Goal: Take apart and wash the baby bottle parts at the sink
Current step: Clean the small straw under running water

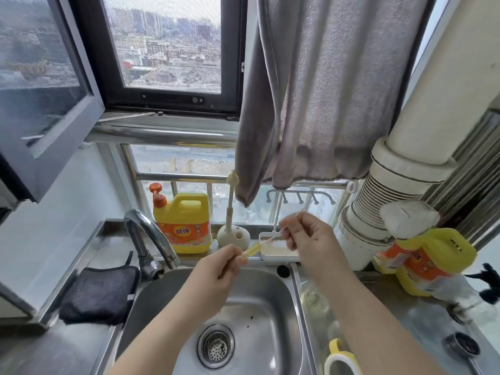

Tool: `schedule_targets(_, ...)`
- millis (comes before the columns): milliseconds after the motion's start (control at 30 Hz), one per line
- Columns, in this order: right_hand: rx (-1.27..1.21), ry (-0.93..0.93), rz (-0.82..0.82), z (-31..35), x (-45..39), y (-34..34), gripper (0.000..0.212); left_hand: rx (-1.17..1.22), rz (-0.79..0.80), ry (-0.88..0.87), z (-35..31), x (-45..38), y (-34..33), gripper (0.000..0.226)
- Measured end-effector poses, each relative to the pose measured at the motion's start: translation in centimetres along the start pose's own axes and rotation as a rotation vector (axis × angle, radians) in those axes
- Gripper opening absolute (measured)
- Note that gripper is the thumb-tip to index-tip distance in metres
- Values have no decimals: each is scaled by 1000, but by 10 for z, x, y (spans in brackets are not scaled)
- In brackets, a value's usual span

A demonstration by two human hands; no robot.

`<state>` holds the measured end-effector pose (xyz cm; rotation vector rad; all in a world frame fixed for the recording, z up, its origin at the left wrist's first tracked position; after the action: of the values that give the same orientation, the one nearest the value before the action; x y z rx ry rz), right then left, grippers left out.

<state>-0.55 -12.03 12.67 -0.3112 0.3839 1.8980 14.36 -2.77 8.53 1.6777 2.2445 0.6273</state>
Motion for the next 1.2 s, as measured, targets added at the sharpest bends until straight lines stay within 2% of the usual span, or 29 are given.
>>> schedule_targets(67,-38,-5,-143,2,-7,23,26,6,-25,9,3,0,5,25)
schedule_targets(100,-41,-8,-141,2,-7,24,26,5,-31,14,4,0,6,25)
schedule_targets(200,-21,-28,93,-4,10,-13,24,-3,-10,3,-2,2,0,26)
schedule_targets(267,-11,-37,140,-4,14,-20,23,-16,8,-1,-4,4,-3,26)
schedule_targets(367,-35,-36,-72,2,-1,11,24,-25,-8,23,0,4,5,26)
schedule_targets(400,-41,-26,-75,4,-2,13,24,-30,-13,26,1,4,7,25)
schedule_targets(533,14,-18,179,4,15,-24,24,-14,14,5,-7,6,0,25)
schedule_targets(567,27,-22,154,4,13,-21,24,-11,19,5,-8,7,-1,25)
schedule_targets(667,-7,-26,-72,7,0,11,24,-17,3,4,-6,8,6,22)
schedule_targets(700,-22,-24,-76,7,0,13,24,-15,-3,-2,-6,8,8,21)
schedule_targets(833,17,-17,144,1,14,-18,23,17,31,-15,-9,8,0,19)
schedule_targets(1000,-10,18,-77,6,0,20,26,157,23,103,6,4,4,13)
schedule_targets(1133,-12,-10,64,1,9,-4,25,75,47,6,-2,3,-8,10)
schedule_targets(1200,-12,-18,33,0,9,-2,25,64,41,-15,-5,3,-10,8)
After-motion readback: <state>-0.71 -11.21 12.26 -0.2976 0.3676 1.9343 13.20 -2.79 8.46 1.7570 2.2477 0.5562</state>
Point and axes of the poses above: each hand's wrist, its own x-axis away from the middle knuckle, its own y-axis out of the back of the hand, z = x × y, the point moved 7 cm from there along -x, towards the middle knuckle, and after that the axes turned 15 degrees about y, right-handed, at the moved point
